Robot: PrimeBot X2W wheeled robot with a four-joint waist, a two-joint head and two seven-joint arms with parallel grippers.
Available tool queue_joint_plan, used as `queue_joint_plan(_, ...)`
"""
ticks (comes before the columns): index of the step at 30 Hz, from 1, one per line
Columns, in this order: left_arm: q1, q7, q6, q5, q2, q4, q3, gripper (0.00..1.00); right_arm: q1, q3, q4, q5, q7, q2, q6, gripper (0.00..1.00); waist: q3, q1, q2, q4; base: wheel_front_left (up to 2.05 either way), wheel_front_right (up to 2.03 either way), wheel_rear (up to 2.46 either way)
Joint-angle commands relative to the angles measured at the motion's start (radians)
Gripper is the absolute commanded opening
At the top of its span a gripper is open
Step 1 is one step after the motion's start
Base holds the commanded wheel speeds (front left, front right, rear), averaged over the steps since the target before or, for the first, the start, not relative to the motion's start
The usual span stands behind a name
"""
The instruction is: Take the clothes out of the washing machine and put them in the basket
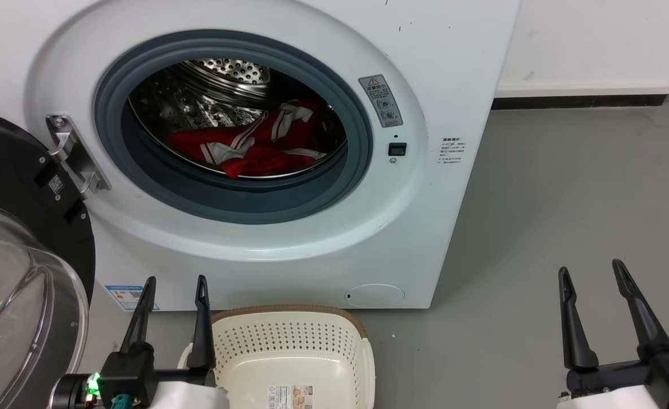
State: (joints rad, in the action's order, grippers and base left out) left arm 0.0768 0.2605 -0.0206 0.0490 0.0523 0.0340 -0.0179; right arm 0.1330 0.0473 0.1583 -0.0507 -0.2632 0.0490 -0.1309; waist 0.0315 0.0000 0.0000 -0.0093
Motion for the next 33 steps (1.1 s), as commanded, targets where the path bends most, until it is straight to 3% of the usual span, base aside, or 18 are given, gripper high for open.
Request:
queue_joint_plan(1, 0.009, 0.005, 0.000, -0.002, -0.002, -0.002, 0.004, 1.00, 0.014, -0.001, 0.002, 0.000, -0.002, 0.002, 0.000, 1.00, 0.000, 0.0000, 0.0000, 0.000, 0.00, 0.00, 0.00)
queue_joint_plan(33, 0.018, 0.005, -0.015, 0.011, -0.003, -0.035, 0.000, 1.00, 0.013, 0.002, -0.037, 0.056, -0.002, 0.002, 0.000, 1.00, -0.010, 0.0000, 0.0000, 0.000, 0.00, 0.00, 0.00)
